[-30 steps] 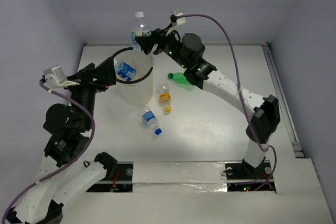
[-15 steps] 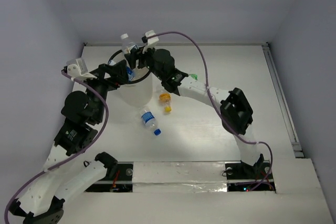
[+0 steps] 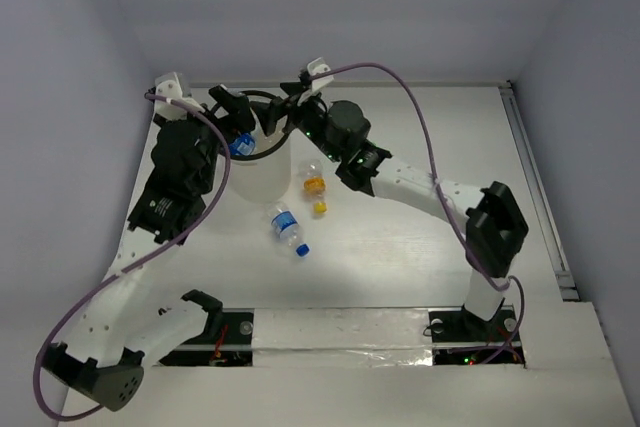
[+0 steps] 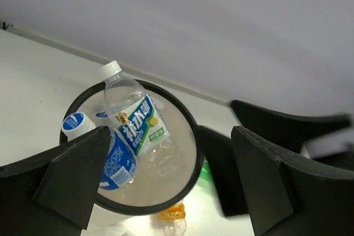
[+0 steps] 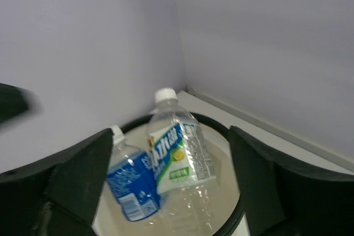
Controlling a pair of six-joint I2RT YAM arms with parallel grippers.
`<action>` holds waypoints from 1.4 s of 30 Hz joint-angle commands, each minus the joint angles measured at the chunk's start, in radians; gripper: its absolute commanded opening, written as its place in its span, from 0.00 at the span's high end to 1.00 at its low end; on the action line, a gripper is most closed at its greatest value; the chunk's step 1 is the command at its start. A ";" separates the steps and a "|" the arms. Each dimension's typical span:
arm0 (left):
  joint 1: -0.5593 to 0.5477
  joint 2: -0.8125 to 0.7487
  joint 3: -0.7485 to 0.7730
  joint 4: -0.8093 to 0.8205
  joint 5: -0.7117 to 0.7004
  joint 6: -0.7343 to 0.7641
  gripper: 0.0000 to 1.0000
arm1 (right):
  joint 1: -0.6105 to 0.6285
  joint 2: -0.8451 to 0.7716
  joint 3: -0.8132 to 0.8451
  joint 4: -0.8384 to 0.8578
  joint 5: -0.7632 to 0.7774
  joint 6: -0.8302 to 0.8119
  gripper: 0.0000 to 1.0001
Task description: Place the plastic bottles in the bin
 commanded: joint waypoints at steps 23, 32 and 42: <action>0.167 -0.177 -0.167 -0.125 0.440 -0.140 0.86 | -0.078 -0.336 -0.336 -0.578 -0.063 0.265 0.81; 0.158 -0.413 -0.446 -0.182 0.579 -0.234 0.87 | -0.230 -0.170 -0.168 -0.788 -0.057 0.198 0.27; 0.149 -0.507 -0.610 -0.158 0.637 -0.315 0.44 | -0.275 0.025 0.055 -0.972 -0.310 0.050 0.09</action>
